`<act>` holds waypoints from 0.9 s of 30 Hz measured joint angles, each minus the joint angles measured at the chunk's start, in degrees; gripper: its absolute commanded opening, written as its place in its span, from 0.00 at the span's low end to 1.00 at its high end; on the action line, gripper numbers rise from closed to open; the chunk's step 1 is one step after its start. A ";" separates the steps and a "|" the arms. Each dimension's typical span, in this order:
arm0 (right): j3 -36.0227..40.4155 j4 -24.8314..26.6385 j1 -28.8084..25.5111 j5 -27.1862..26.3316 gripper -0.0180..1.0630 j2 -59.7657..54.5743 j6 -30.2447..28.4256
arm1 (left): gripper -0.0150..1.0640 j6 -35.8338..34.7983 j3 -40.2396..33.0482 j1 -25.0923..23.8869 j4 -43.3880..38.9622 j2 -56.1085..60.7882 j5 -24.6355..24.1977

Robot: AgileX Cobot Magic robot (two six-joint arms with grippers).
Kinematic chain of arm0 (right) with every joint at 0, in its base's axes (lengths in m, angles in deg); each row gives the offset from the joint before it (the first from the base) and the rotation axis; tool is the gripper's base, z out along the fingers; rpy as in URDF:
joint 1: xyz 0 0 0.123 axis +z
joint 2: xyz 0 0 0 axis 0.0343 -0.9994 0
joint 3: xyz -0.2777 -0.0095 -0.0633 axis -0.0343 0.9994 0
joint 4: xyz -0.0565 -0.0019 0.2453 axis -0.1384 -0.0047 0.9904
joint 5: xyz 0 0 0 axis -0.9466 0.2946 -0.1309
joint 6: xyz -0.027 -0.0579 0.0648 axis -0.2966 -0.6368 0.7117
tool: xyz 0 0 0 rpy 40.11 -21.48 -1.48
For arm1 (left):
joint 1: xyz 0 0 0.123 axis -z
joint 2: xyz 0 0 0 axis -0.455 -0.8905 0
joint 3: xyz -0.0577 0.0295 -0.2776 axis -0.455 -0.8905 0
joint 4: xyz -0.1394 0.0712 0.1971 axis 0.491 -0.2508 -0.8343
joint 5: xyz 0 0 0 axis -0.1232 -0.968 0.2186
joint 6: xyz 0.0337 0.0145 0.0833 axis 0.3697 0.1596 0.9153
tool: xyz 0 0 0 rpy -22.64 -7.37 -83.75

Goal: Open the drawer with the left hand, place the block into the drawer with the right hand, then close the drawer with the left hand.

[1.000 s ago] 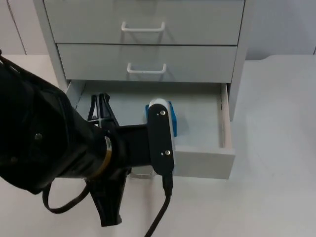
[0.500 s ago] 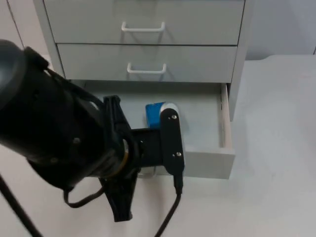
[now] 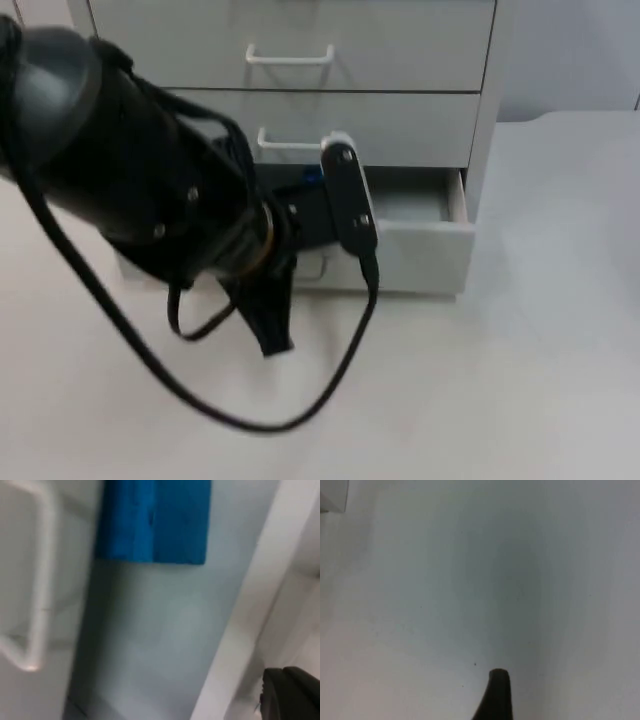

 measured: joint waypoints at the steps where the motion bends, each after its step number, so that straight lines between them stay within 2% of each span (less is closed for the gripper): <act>1: 0.00 0.00 0.00 0.00 0.65 0.00 0.00 | 0.01 0.00 0.93 -1.05 0.00 -0.26 0.87; 14: 0.00 0.00 0.00 0.00 0.65 0.00 0.00 | 0.01 -1.43 12.19 -7.30 -0.11 -7.31 2.47; 22: 0.00 0.00 0.00 -0.04 0.65 0.00 0.00 | 0.01 -4.04 13.00 -8.17 0.00 -8.46 1.21; 27: 0.00 0.00 0.00 -0.72 0.65 0.00 0.00 | 0.01 -4.77 10.44 -6.52 -0.11 -7.25 -0.48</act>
